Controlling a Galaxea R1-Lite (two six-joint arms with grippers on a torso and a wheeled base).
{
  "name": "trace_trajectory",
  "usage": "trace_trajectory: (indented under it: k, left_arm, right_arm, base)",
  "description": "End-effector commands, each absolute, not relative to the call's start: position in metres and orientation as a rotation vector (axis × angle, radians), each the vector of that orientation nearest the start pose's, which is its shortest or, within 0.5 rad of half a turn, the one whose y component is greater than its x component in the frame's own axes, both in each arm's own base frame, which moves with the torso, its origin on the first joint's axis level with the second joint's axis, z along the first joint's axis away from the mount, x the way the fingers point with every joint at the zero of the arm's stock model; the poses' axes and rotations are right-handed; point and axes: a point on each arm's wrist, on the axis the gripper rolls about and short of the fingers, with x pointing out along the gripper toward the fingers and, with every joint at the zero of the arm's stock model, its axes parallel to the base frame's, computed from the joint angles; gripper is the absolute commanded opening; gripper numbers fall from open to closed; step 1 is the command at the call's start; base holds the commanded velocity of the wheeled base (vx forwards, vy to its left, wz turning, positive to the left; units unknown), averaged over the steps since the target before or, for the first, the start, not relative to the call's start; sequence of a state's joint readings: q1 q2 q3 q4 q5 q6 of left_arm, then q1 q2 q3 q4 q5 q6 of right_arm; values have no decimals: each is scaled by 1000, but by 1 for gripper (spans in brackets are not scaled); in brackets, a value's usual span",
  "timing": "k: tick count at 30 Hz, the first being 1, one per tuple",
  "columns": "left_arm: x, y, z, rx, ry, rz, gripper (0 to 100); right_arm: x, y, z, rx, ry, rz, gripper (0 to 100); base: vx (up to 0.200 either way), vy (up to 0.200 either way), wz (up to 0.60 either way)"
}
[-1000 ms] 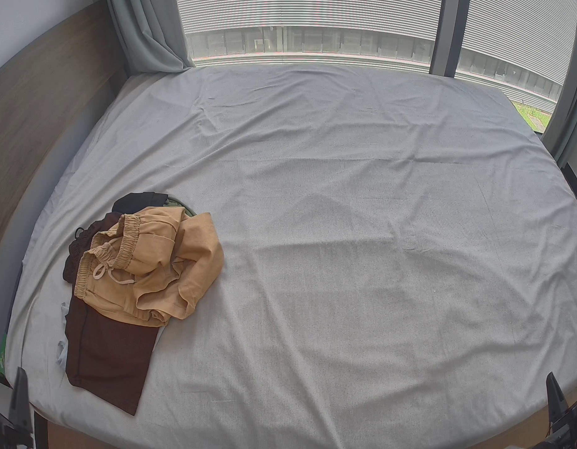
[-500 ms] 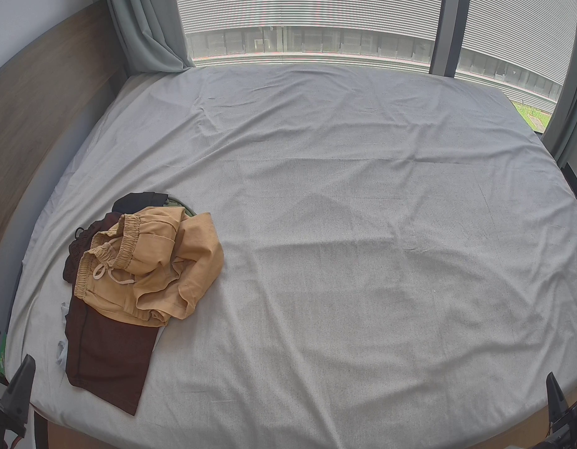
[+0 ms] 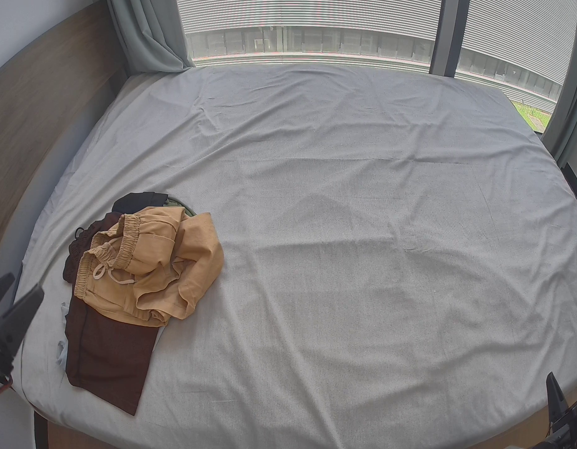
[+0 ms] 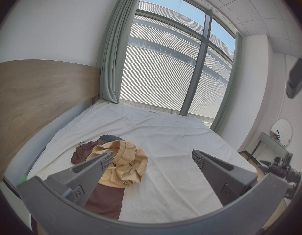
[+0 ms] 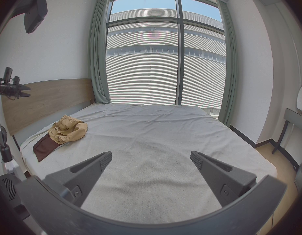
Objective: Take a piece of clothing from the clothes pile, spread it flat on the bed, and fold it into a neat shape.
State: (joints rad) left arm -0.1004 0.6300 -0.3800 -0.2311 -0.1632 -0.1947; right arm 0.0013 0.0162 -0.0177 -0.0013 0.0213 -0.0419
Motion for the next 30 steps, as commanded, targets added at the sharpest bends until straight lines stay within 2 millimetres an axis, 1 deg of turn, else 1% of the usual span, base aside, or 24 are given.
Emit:
trace_trajectory:
  k: [1,3,6,9,11,12,13,14,16,17,20,24,30]
  left_arm:
    - [107,-11,209,-244,137,-226,100]
    - [131,-10,208,-246,146,-205,100]
    - [156,-6,205,-248,134,-191,100]
    - [173,-1,200,-256,137,-217,100]
    - [174,0,199,-256,138,-217,100]
    - [190,9,190,-260,159,-232,100]
    - [190,9,190,-260,159,-232,100]
    - [197,13,187,-267,166,-243,100]
    - [202,15,186,-268,172,-258,100]
    - [208,19,185,-272,179,-285,100]
    - [214,23,185,-278,188,-309,100]
    - [220,25,184,-285,202,-341,100]
    - [239,30,182,-296,219,-373,100]
  right_arm:
    - [-22,0,77,-41,3,25,100]
    - [-22,0,77,-41,3,26,100]
    - [-22,0,77,-41,3,25,100]
    - [-22,0,77,-41,3,25,100]
    - [-22,0,77,-41,3,25,100]
    - [-22,0,77,-43,3,25,100]
    - [-22,0,77,-43,3,25,100]
    - [-22,0,77,-43,3,25,100]
    - [-22,0,77,-43,3,25,100]
    - [-22,0,77,-43,3,25,100]
    - [-22,0,77,-43,3,25,100]
    - [-22,0,77,-41,3,25,100]
    - [-22,0,77,-41,3,25,100]
  base:
    - [0,0,0]
    - [0,0,0]
    - [0,0,0]
    - [0,0,0]
    - [0,0,0]
    - [0,0,0]
    - [0,0,0]
    - [0,0,0]
    - [0,0,0]
    - [0,0,0]
    - [0,0,0]
    - [0,0,0]
    - [0,0,0]
